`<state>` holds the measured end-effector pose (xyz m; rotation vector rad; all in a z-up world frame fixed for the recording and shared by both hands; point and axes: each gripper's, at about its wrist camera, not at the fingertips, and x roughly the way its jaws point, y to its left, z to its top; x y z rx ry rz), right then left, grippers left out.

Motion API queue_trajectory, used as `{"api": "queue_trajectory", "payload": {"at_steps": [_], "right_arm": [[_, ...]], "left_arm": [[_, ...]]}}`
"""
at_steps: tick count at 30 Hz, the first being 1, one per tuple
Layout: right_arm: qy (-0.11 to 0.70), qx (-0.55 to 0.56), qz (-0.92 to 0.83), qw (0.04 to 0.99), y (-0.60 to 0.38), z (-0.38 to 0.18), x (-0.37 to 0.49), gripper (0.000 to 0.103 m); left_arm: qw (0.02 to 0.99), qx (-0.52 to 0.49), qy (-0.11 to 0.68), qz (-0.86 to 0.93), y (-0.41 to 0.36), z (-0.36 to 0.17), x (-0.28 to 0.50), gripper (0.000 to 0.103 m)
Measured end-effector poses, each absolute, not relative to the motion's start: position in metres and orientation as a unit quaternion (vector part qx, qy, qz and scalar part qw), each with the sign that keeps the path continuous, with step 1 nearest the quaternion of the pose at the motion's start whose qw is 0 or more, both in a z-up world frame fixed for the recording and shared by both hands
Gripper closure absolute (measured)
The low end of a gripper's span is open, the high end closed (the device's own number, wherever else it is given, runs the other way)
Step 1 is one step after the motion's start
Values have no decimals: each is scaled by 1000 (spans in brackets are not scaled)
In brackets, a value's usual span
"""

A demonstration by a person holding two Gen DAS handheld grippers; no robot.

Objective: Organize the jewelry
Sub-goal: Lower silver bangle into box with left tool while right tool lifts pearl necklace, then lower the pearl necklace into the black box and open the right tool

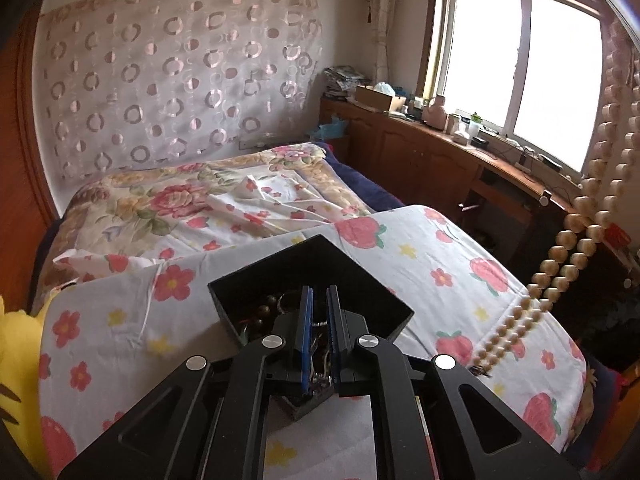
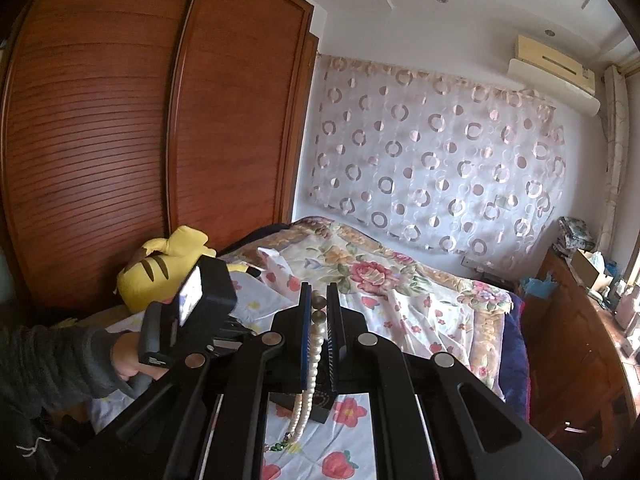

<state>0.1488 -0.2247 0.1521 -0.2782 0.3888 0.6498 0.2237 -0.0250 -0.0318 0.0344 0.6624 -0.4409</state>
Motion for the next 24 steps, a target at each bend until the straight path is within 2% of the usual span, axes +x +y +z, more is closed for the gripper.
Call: {"api": "queue_trajectory", "payload": {"at_steps": [4,9,13,15,17,20,22,23,24], "right_arm": [[192,-135,318,919,-225,150,153,95],[186,-136,319,919,-223,148,154,95],[176,-137,316,922,-220,152,152,95],[172,-136,316,923,-220,154,151,95],[168,-137,316,924,-221,155,149,95],[163,-136,318,924,-221,158,145,95],[159,-134,318,925,-222,160,142,95],[157,-134,317,926,-224,161,141,95],[157,-133,316,926,-225,162,140,95]], "left_arm": [[914,16,333,-229,-25,-44,206,92],[897,26,349,-270,-42,-67,184,72],[882,16,359,-305,-58,-78,176,63],[878,8,356,-322,-63,-80,172,52],[872,-7,355,-338,-67,-81,172,50],[867,-23,351,-353,-74,-81,175,50],[862,-33,357,-359,-80,-84,182,75],[856,-36,366,-364,-83,-87,186,93],[854,-39,368,-366,-83,-88,188,94]]}}
